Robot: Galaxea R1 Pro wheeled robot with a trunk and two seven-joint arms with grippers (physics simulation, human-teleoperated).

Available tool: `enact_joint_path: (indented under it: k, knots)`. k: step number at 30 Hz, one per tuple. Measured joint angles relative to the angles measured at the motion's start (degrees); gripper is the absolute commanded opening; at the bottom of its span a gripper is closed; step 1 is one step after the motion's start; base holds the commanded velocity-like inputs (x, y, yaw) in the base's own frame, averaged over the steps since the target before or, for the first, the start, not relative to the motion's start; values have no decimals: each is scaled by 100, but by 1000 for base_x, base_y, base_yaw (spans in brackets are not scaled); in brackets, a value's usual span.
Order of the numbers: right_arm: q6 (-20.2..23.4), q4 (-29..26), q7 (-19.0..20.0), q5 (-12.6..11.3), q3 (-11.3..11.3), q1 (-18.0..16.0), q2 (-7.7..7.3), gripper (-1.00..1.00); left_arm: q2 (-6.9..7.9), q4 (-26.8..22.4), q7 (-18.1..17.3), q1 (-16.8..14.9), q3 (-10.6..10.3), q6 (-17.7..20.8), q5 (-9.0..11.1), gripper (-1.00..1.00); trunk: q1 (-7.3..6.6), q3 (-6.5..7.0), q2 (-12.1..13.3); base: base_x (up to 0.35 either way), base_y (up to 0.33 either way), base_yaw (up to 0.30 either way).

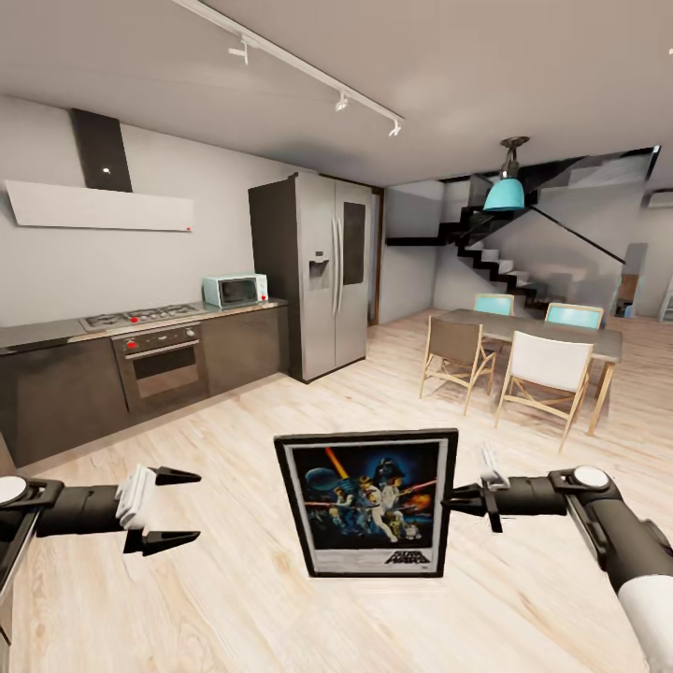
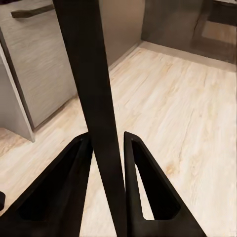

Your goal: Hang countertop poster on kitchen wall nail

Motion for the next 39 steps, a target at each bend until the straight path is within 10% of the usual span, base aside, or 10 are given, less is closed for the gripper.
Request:
enact_joint_path:
  k: [5, 19, 26, 28, 29, 31, 39]
  knots:
    - [30, 25, -3, -21, -594, 2, -48, -100, -64, 352, 1, 0, 218, 8, 4, 100, 0, 0, 0, 0, 0, 0]
    - [47, 907, -415, -33, -1132, 10, -69, -100, -613, 1691, 676, 0, 469, 1, 43, 100, 0, 0, 0, 0, 0, 0]
    - [662, 1233, -867, -33, -1136, 13, -66, -100, -1177, 2863, 1842, 0, 1110, -346, 64, 100, 0, 0, 0, 0, 0, 0]
    - [700, 1245, -899, -32, -1135, 41, -66, -100, -1322, 3232, 1985, 1, 1447, -712, 61, 100, 0, -1, 0, 0, 0, 0]
    - [736, 1367, -950, -38, -1132, 93, -48, -100, -1467, 4052, 2138, -1, 2102, -1374, 56, 100, 0, 0, 0, 0, 0, 0]
    - [753, 1451, -1336, -37, -1136, 98, -43, -100, -1466, 5002, 2654, 12, 2344, -1512, 52, 100, 0, -2, 1, 0, 0, 0]
    - [799, 1464, -1485, -40, -1145, 94, -64, -100, -1358, 6240, 3038, 21, 2454, -2189, 72, 100, 0, -20, 0, 0, 0, 0]
